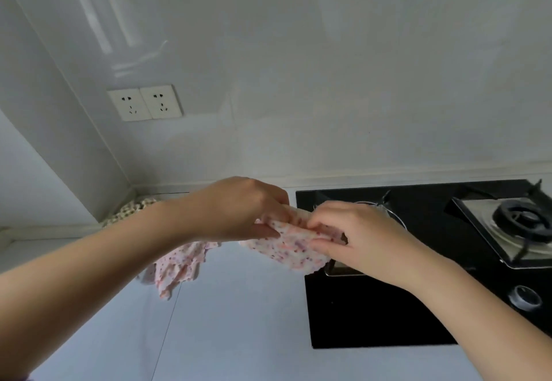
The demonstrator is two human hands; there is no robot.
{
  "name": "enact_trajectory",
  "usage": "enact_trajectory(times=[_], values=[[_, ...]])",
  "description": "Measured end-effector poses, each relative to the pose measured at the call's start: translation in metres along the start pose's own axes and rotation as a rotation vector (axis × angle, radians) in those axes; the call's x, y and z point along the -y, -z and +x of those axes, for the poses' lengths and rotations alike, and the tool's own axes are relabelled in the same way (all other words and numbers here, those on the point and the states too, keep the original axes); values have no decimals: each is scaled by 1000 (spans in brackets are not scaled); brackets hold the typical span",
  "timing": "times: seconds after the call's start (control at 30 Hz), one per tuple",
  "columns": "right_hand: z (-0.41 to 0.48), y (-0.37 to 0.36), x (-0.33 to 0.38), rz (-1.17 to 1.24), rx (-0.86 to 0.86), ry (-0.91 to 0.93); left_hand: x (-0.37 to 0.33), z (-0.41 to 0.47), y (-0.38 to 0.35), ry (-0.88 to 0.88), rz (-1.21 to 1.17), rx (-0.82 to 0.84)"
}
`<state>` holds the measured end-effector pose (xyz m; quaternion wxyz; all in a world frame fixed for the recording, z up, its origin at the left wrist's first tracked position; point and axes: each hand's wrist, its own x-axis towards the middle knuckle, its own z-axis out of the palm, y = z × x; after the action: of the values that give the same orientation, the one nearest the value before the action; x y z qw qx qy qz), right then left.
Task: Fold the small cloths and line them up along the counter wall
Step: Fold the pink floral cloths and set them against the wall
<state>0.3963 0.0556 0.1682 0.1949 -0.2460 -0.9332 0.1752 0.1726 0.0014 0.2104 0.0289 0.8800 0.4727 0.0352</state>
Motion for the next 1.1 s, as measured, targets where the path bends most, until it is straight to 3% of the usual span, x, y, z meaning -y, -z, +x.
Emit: enact_trajectory(times=[0.37,0.53,0.8,1.0,1.1], values=[[-98,111,-28,27,-45,-134,-103,65,15,74,52,-6],[-158,158,-51,148,-76,-196,-172,110,8,87,-13,-142],[-212,201,-116,429,-312,-328,-233,179,-5,250,-497,-323],[-230,199,-182,942,-505,-612,-255,257,-44,442,-1229,-339],[-237,199,-216,953,-546,-673,-274,309,-70,599,-1332,-469]])
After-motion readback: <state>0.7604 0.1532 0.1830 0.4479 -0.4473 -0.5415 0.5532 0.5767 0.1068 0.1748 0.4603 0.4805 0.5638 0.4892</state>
